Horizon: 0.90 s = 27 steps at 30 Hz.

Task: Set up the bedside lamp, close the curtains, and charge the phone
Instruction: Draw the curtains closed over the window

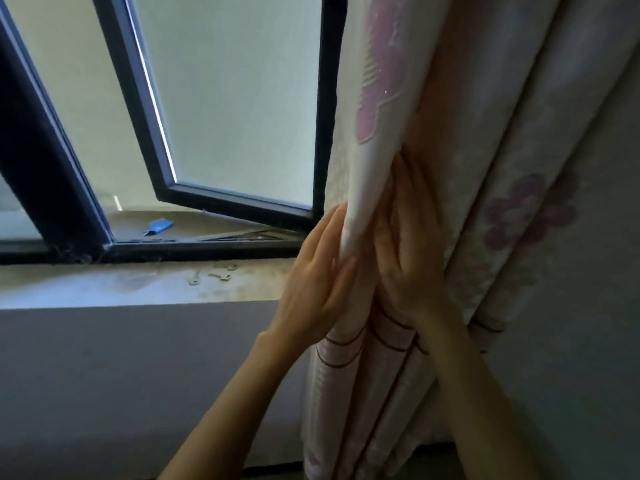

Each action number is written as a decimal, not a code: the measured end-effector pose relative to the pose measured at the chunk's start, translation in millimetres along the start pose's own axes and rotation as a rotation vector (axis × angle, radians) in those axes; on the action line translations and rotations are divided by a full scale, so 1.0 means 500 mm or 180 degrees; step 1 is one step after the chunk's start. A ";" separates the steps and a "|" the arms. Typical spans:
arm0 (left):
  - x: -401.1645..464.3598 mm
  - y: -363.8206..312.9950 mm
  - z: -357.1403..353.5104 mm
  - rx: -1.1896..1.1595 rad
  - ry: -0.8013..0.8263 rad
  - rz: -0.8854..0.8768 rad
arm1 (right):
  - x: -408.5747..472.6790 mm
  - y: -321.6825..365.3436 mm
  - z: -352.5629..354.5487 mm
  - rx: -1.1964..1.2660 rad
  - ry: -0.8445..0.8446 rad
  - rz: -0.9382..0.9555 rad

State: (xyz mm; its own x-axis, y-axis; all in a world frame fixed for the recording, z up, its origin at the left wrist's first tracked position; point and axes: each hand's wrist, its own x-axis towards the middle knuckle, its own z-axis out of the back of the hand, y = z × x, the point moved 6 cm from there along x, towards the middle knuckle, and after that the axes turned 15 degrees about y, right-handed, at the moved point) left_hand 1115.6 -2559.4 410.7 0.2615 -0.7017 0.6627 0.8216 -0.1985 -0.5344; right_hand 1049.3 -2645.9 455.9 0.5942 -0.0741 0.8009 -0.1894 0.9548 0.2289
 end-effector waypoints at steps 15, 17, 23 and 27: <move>0.162 -0.068 0.126 -0.0740 -0.0008 -0.1031 | 0.238 0.107 0.164 -0.0326 -0.0464 0.0200; 0.172 -0.072 0.146 -0.0976 0.0091 -0.1113 | 0.269 0.119 0.170 -0.0262 -0.0520 0.0093; 0.212 -0.088 0.212 -0.1538 0.0122 -0.1126 | 0.344 0.179 0.165 -0.0073 -0.0808 -0.0479; 0.252 -0.100 0.256 -0.1844 -0.0023 -0.0958 | 0.391 0.203 0.181 -0.0014 -0.0945 -0.0852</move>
State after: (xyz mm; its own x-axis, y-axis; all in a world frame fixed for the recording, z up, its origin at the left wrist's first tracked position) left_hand 1172.2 -2550.3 588.4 0.0676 -0.5537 0.8300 0.4539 -0.7237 -0.5198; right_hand 1075.4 -2589.5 685.9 0.3701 -0.3999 0.8385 -0.0547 0.8916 0.4494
